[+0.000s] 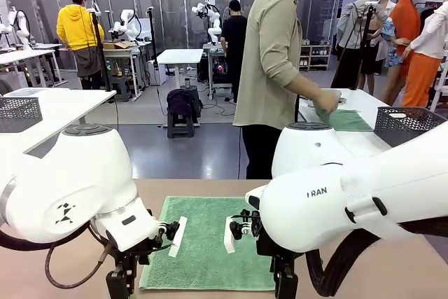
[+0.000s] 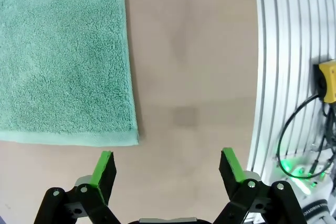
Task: Fold the towels and place them in the basket.
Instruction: When a person lays out a Towel with hook on the table, fold it in half twice.
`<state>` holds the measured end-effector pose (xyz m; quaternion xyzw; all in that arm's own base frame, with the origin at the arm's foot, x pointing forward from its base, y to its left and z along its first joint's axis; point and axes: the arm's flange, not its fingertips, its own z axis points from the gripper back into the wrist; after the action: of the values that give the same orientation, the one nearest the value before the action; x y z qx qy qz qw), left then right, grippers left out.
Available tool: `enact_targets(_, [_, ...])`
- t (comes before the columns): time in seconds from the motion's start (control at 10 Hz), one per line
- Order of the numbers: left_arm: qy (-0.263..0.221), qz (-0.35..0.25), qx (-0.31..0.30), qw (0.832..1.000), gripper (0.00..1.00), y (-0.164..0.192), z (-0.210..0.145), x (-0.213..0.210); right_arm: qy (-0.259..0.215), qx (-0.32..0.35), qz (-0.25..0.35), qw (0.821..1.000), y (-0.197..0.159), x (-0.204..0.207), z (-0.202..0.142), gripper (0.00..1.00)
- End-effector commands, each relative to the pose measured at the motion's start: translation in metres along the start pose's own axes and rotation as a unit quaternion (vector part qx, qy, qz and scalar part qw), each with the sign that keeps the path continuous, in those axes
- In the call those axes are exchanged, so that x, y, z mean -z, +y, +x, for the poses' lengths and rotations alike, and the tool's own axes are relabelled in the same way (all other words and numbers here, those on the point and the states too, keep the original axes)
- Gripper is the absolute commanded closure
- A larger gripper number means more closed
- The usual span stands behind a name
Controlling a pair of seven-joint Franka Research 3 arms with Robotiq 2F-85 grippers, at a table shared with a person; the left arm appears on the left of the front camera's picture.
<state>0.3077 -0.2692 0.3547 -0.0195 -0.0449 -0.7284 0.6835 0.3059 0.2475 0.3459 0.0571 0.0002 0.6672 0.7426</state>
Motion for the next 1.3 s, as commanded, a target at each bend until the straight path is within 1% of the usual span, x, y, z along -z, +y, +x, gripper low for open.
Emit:
enact_targets(0.0, [0.000, 0.000, 0.000, 1.000, 0.00, 0.000, 0.000, 0.000, 0.000, 0.000, 0.000, 1.000, 0.000, 0.000, 0.000, 0.00])
enact_targets(0.1, [0.013, 0.009, -0.001, 1.000, 0.00, 0.001, 0.001, 0.008, 0.024, 0.012, -0.024, 0.999, -0.003, 0.004, -0.001, 0.00])
enact_targets(0.2, [0.017, 0.027, -0.003, 0.999, 0.00, 0.001, 0.003, 0.014, 0.027, 0.007, -0.033, 0.999, -0.005, 0.010, -0.002, 0.00])
enact_targets(0.4, [0.028, 0.044, -0.011, 0.999, 0.00, 0.001, 0.007, 0.025, 0.042, 0.000, -0.040, 0.998, -0.007, 0.020, -0.004, 0.00])
enact_targets(0.5, [0.022, 0.048, -0.014, 0.998, 0.00, 0.002, 0.008, 0.029, 0.047, -0.008, -0.042, 0.998, -0.009, 0.027, -0.005, 0.00])
enact_targets(0.6, [0.026, 0.054, -0.021, 0.998, 0.00, 0.004, 0.007, 0.034, 0.049, -0.010, -0.036, 0.998, -0.012, 0.036, -0.005, 0.00])
enact_targets(1.0, [0.034, 0.058, -0.027, 0.997, 0.00, 0.016, -0.007, 0.054, 0.060, -0.003, -0.046, 0.997, -0.022, 0.058, -0.004, 0.00])
enact_targets(1.2, [0.033, 0.063, -0.018, 0.997, 0.00, 0.017, -0.011, 0.059, 0.062, -0.001, -0.054, 0.997, -0.025, 0.064, -0.003, 0.00])
